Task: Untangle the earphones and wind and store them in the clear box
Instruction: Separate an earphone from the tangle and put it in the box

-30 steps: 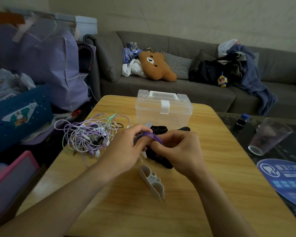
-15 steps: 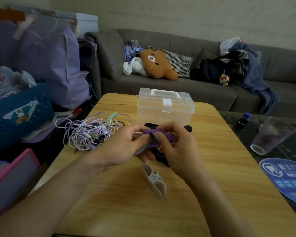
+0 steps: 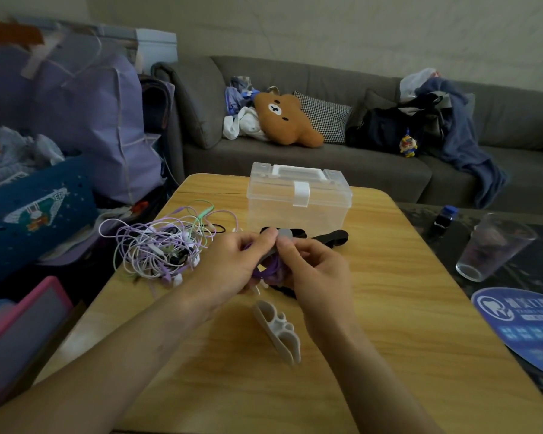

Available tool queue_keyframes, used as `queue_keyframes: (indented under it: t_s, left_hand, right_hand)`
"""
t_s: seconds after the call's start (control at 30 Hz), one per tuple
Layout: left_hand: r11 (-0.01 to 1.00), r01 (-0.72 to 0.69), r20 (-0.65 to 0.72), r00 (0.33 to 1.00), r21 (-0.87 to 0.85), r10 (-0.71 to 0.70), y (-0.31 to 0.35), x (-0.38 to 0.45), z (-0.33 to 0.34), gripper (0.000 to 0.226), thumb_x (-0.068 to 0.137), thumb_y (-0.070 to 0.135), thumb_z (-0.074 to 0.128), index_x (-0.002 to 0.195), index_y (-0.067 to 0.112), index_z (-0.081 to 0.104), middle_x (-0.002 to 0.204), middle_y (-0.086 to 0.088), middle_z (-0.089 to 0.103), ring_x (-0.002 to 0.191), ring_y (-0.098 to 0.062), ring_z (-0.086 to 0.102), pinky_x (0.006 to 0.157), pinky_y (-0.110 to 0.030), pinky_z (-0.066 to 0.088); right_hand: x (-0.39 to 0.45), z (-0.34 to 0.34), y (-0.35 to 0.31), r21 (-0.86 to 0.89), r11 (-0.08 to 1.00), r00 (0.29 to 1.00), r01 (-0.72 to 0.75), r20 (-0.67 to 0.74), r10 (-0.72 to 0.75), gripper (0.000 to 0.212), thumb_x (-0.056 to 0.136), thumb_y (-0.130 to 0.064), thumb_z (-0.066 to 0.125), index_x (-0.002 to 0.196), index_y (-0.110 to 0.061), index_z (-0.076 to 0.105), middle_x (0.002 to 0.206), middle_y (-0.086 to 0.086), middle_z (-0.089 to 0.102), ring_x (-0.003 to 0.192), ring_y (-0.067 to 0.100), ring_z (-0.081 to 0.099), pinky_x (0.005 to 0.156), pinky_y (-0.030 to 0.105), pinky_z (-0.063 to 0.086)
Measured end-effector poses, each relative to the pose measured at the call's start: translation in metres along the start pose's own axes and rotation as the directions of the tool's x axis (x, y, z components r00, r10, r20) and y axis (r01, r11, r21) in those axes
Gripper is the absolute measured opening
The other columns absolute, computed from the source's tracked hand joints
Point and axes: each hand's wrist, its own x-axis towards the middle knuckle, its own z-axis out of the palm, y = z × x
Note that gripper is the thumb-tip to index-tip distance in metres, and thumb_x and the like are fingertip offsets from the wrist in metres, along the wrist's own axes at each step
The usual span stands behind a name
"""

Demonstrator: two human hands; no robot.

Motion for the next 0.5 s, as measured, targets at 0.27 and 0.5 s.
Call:
queue_keyframes:
  t_s: [0.27,0.5]
  left_hand:
    - [0.992,0.088,-0.208,0.973,-0.088,-0.104,0.005,0.004,0.012,0.040,0.101,0.039,0.050,0.097,0.003,0.066,0.073,-0.018,0.067,0.062,-0.029,0.062,0.048,-0.025,0.045]
    - [0.998,0.027,-0.370,0.928,-0.054,-0.045,0.020,0.028,0.054,0.046,0.107,0.036,0.029,0.105,0.005,0.063,0.096,-0.008,0.068,0.090,-0.022,0.063,0.085,-0.035,0.047]
  right_hand:
    - [0.000,0.009,0.005,0.084,0.993,0.996,-0.087,-0.029,0.089,0.029,0.094,-0.032,0.066,0.099,-0.004,0.066,0.089,0.017,0.073,0.075,0.023,0.071,0.067,0.033,0.060]
    - [0.015,0.015,0.004,-0.018,0.999,0.993,-0.037,-0.113,0.034,0.024,0.099,-0.037,0.061,0.094,-0.015,0.070,0.083,0.006,0.075,0.078,0.021,0.072,0.072,0.040,0.060]
